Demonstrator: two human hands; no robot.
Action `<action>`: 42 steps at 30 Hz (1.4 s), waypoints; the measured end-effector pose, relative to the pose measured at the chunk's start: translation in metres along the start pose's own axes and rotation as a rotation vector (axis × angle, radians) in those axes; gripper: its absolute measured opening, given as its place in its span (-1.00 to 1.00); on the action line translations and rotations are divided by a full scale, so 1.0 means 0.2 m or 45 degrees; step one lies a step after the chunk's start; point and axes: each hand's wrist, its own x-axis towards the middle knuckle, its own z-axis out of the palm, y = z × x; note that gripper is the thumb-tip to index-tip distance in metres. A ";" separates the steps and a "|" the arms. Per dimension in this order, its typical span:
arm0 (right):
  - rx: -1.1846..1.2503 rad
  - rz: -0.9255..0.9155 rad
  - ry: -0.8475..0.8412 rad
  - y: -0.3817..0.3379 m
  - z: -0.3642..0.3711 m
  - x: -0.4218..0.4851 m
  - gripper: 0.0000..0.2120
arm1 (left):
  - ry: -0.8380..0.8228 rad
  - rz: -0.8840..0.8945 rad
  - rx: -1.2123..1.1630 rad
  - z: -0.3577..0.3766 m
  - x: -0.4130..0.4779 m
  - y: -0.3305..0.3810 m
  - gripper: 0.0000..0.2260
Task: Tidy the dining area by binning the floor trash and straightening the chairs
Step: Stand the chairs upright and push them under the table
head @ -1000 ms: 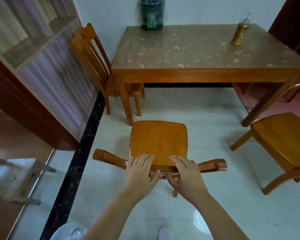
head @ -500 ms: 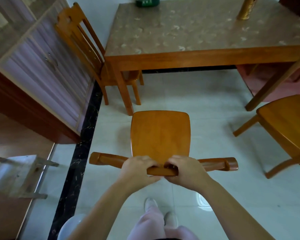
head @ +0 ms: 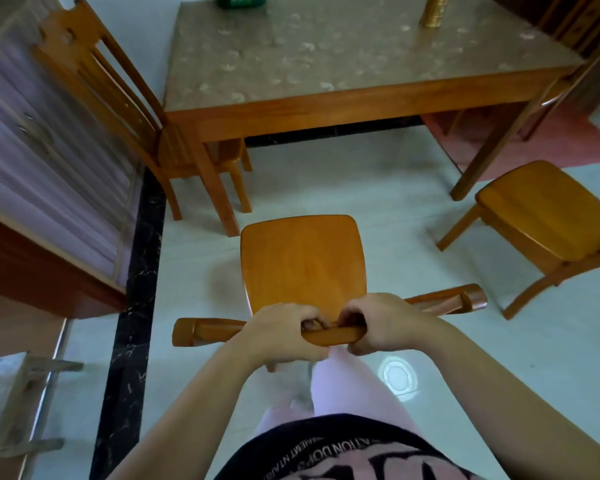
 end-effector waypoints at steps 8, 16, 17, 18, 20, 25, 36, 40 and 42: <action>-0.033 0.015 -0.104 -0.05 -0.03 0.03 -0.80 | -0.131 0.065 -0.136 -0.02 0.06 -0.01 -0.69; 0.050 0.082 -0.105 -0.06 -0.01 0.05 -0.83 | -0.129 0.053 -0.186 -0.02 0.10 -0.03 -0.78; 0.070 0.095 -0.108 -0.06 -0.01 0.05 -0.83 | -0.143 0.043 -0.207 -0.02 0.10 -0.03 -0.77; 0.089 0.106 -0.113 -0.06 -0.01 0.05 -0.83 | -0.152 0.034 -0.216 -0.03 0.10 -0.03 -0.76; 0.099 0.117 -0.120 -0.06 -0.03 0.07 -0.83 | -0.152 0.026 -0.222 -0.05 0.11 -0.03 -0.76; 0.098 0.108 -0.114 -0.08 -0.14 0.14 -0.78 | -0.089 0.047 -0.164 -0.16 0.18 -0.03 -0.75; 0.071 0.096 -0.139 -0.07 -0.53 0.47 -0.77 | -0.083 0.003 -0.155 -0.55 0.47 0.00 -0.73; 0.057 0.075 -0.076 -0.03 -0.79 0.65 -0.83 | -0.049 0.012 -0.118 -0.82 0.66 0.06 -0.87; 0.060 0.051 -0.060 -0.01 -0.91 0.74 -0.88 | -0.058 0.011 -0.127 -0.95 0.76 0.09 -0.85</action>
